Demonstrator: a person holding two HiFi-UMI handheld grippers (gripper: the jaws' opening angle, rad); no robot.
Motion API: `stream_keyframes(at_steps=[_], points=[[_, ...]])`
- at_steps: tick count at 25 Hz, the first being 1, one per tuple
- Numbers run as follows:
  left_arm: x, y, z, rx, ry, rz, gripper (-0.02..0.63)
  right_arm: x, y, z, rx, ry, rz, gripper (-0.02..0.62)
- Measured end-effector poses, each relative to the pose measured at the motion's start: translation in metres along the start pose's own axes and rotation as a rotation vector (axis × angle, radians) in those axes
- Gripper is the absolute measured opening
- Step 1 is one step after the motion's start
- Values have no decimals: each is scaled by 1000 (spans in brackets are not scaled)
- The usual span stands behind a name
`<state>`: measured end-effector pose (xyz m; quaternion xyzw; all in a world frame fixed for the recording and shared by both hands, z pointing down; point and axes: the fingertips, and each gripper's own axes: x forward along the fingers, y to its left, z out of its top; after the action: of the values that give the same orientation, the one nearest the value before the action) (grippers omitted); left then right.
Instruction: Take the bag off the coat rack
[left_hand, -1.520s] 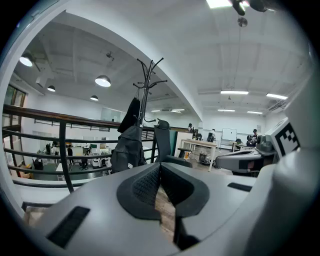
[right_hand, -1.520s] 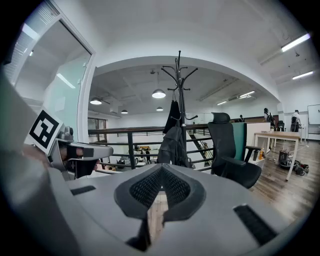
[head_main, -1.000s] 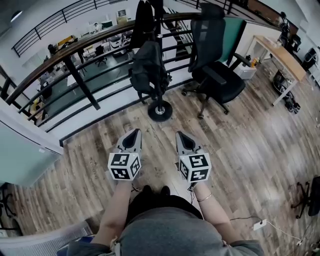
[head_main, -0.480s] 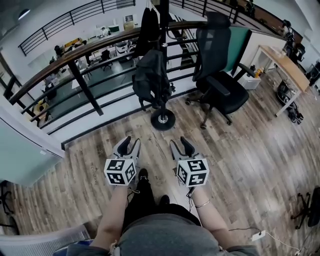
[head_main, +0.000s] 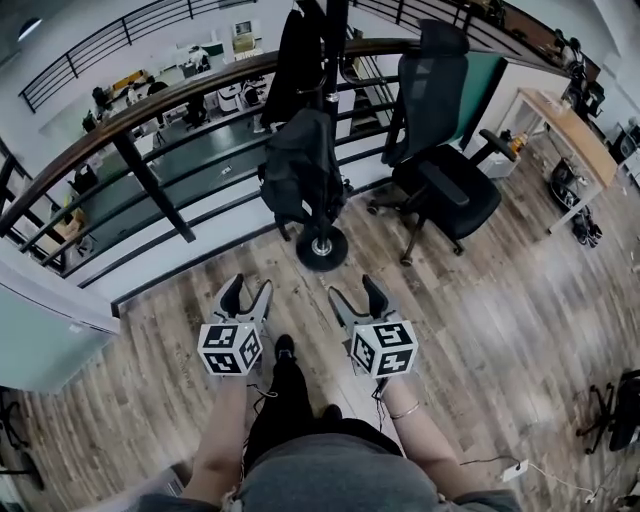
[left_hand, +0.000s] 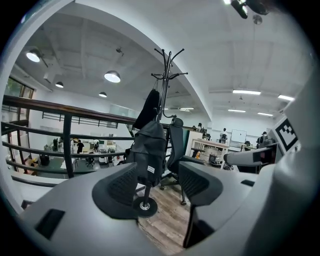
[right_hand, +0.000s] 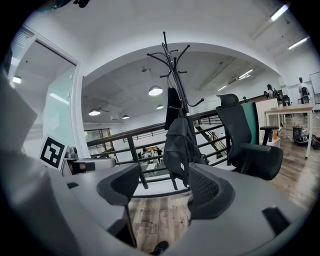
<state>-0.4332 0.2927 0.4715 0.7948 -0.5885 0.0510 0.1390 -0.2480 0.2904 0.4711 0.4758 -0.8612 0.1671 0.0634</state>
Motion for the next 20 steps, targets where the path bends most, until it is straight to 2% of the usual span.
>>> stream_keyframes(at_steps=[10,20], points=[[112,93,32,14,48,-66,294,115,-29,27,33,45,-108,337],[200,139,64,53,63,-165,298,201,-51,46,32,68,-194,348]])
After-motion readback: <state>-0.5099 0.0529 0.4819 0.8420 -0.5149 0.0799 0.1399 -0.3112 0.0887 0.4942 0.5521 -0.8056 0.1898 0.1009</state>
